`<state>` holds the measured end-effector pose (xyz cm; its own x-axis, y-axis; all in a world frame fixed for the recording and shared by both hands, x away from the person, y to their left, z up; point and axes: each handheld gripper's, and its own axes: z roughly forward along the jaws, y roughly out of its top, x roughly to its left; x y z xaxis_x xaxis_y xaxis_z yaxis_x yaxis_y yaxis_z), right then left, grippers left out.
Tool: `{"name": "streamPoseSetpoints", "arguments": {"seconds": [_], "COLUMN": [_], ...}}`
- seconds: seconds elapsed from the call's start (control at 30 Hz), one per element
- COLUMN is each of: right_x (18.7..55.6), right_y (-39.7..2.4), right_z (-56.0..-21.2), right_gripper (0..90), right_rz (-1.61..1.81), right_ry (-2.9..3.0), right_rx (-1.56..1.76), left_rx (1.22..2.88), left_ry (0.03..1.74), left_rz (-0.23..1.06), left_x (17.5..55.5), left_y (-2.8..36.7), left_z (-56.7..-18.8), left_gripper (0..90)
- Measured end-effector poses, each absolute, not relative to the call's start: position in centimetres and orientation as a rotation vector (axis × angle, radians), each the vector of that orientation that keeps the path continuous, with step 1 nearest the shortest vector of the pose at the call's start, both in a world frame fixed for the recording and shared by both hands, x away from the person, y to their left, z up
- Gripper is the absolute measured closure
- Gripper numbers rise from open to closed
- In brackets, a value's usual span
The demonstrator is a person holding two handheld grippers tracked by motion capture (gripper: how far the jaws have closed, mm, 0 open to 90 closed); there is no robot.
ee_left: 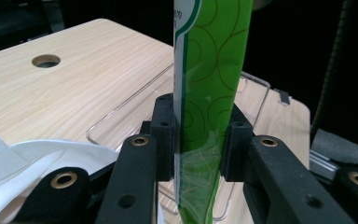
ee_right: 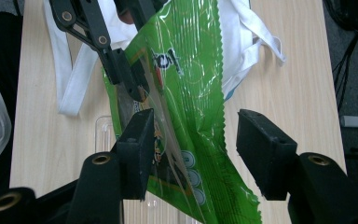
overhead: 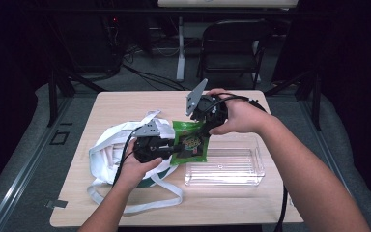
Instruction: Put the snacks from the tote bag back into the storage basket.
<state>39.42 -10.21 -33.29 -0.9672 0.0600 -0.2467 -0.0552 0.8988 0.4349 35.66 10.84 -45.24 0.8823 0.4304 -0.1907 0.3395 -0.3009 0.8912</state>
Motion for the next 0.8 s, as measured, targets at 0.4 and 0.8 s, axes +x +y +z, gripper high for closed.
{"name": "streamPoseSetpoints", "arguments": {"seconds": [0.4, 0.8], "right_x": [39.5, 39.4], "right_y": [-9.4, -8.7], "right_z": [-34.4, -35.1], "right_gripper": [48.7, 53.7], "right_rz": [0.583, 0.540], "right_ry": [2.856, 2.908], "right_rx": [-0.020, -0.042], "left_rx": [1.928, 1.926], "left_ry": [0.540, 0.515], "left_rz": [0.114, 0.123], "left_x": [35.4, 35.3], "left_y": [10.5, 10.5], "left_z": [-45.1, -45.1], "left_gripper": [72.2, 72.2]}}
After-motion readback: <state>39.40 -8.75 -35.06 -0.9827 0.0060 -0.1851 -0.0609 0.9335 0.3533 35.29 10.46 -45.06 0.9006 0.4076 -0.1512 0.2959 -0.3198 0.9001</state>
